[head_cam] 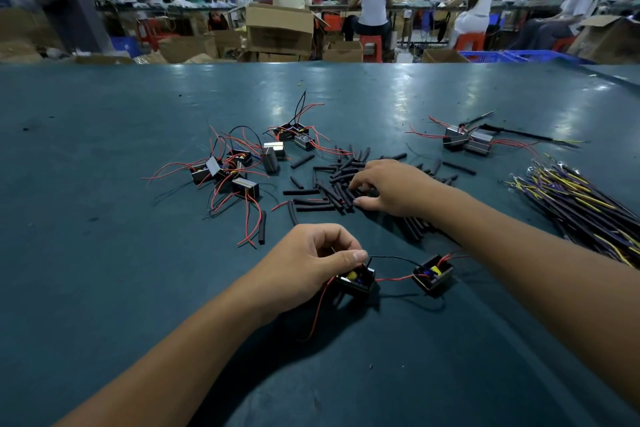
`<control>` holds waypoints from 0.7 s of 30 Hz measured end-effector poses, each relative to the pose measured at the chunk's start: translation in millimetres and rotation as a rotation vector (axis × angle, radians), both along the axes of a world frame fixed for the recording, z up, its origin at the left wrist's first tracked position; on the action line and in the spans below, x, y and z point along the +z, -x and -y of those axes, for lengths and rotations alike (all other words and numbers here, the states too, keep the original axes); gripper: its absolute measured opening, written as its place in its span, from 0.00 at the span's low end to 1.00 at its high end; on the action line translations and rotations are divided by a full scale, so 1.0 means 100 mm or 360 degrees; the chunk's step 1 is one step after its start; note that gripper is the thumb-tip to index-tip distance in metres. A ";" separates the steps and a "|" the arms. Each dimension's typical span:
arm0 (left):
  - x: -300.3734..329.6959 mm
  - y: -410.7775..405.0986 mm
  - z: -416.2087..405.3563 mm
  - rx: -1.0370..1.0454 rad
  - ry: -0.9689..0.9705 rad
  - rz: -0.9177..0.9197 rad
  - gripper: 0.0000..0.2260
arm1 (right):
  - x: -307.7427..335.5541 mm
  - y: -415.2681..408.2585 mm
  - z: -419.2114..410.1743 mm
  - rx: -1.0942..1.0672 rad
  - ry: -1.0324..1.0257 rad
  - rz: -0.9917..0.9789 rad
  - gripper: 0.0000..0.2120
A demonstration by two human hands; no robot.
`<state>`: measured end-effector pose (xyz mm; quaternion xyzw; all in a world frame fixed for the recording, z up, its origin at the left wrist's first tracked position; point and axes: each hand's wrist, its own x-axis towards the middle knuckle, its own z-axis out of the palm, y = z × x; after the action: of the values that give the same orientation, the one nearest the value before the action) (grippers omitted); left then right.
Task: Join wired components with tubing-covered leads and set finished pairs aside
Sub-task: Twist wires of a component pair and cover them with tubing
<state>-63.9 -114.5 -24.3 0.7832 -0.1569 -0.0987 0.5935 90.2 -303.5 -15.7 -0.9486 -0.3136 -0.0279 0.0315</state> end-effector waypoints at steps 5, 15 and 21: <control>-0.03 -0.02 0.01 0.0016 0.0011 -0.0009 0.05 | 0.00 0.03 0.07 0.0079 0.0003 0.0080 0.10; -0.03 -0.02 -0.01 0.0084 0.0066 -0.0023 0.06 | -0.02 0.07 0.00 0.0100 -0.0163 0.0059 0.08; -0.07 -0.06 -0.04 0.0179 0.0012 0.0048 0.06 | 0.10 0.40 0.17 -0.0050 -0.0823 0.0088 0.07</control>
<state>-58.2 -110.6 -30.9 0.7900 -0.1220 -0.0527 0.5986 50.3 -320.6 -6.0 -0.9127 -0.2820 -0.1335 0.2640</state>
